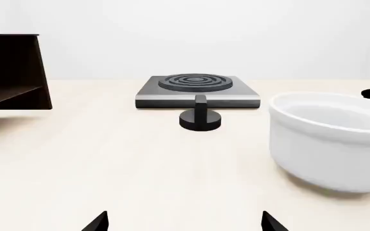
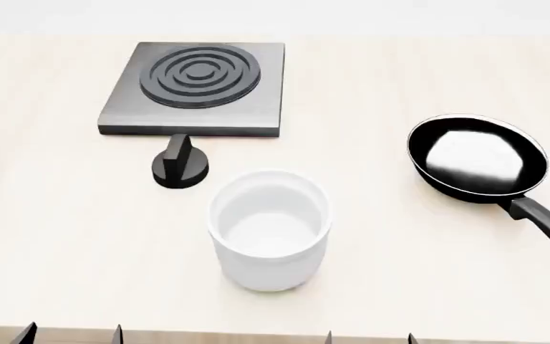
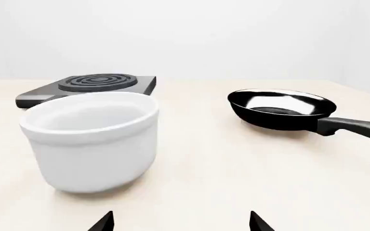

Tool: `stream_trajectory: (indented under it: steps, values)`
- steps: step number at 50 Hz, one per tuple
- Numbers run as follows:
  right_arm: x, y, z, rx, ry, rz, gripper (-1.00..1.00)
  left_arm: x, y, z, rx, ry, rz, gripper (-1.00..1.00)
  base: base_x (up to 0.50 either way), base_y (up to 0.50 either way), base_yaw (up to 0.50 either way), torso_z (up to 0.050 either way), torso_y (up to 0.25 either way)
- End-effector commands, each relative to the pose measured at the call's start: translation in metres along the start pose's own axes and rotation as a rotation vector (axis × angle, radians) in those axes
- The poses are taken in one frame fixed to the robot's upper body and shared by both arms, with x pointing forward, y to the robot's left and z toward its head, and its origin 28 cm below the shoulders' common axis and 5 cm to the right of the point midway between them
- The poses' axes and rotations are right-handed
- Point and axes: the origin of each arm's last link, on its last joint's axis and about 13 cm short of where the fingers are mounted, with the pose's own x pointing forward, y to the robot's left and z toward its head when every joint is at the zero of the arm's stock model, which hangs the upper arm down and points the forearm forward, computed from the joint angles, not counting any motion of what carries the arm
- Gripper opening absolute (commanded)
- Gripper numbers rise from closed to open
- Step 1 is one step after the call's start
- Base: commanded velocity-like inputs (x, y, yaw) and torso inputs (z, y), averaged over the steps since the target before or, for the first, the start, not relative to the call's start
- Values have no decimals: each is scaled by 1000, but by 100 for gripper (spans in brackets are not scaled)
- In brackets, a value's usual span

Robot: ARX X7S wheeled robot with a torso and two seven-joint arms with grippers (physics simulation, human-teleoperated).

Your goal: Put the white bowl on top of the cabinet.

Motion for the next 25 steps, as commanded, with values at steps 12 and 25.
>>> stream_trajectory:
  steps: [12,25]
  values:
    - [2,1,-2,-22,13,-3,100,0,-1,0,4,-1,2,100,0,0,0,0,0]
    - [3,1,-2,-17,16,-8,100,-7,8,14,30,-59,75,100,0,0,0,0,0]
